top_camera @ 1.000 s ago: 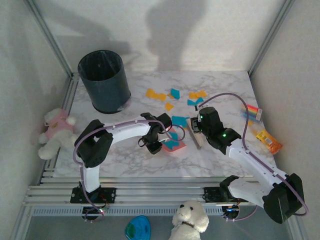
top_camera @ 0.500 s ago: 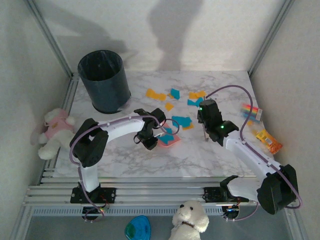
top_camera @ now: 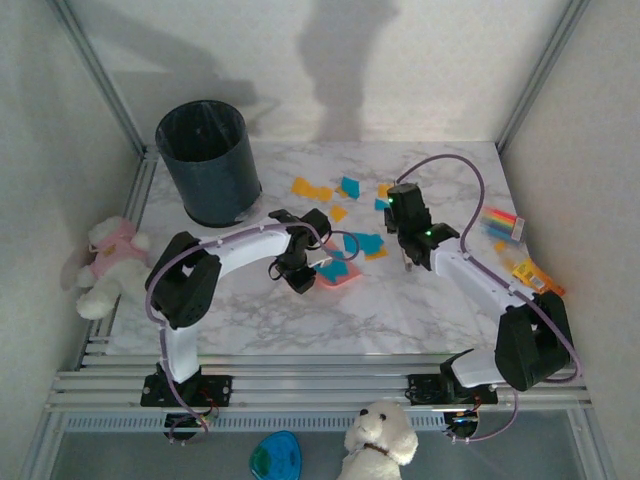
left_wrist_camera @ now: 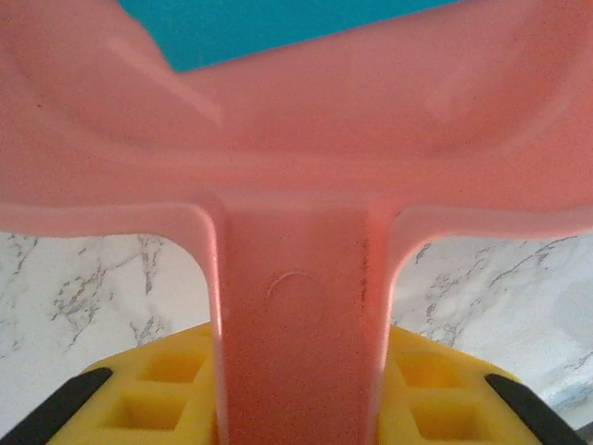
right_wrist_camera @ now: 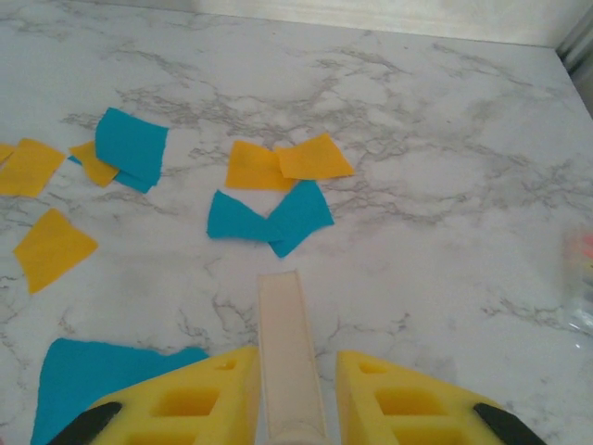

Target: Sweep away the paper scraps from the table

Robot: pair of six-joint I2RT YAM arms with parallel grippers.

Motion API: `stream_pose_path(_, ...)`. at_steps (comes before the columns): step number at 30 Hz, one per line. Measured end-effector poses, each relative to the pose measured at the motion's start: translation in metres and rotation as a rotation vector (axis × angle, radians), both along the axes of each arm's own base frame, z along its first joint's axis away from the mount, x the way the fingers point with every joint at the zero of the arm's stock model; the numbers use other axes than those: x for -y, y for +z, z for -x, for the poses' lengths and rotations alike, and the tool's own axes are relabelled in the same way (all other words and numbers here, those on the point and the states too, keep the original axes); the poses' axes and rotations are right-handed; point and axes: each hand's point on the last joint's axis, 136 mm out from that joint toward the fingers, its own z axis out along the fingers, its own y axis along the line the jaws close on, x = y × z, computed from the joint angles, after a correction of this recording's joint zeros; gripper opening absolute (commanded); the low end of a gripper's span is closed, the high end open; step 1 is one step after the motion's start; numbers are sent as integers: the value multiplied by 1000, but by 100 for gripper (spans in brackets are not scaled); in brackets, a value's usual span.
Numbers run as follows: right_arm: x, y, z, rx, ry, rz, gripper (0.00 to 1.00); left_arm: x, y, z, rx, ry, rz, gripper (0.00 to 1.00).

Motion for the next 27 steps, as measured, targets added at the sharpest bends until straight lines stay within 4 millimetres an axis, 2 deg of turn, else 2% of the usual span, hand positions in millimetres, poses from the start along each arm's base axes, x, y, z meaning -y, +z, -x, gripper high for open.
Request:
stream_pose_path(7, -22, -11, -8, -41, 103, -21, 0, 4, -1, 0, -29, -3, 17, 0)
stream_pose_path(14, -44, -12, -12, -65, 219, -41, 0, 6, -2, -1, -50, 4, 38, 0)
stream_pose_path(27, -73, -16, -2, -117, 401, -20, 0, 9, -4, -3, -66, 6, 46, 0)
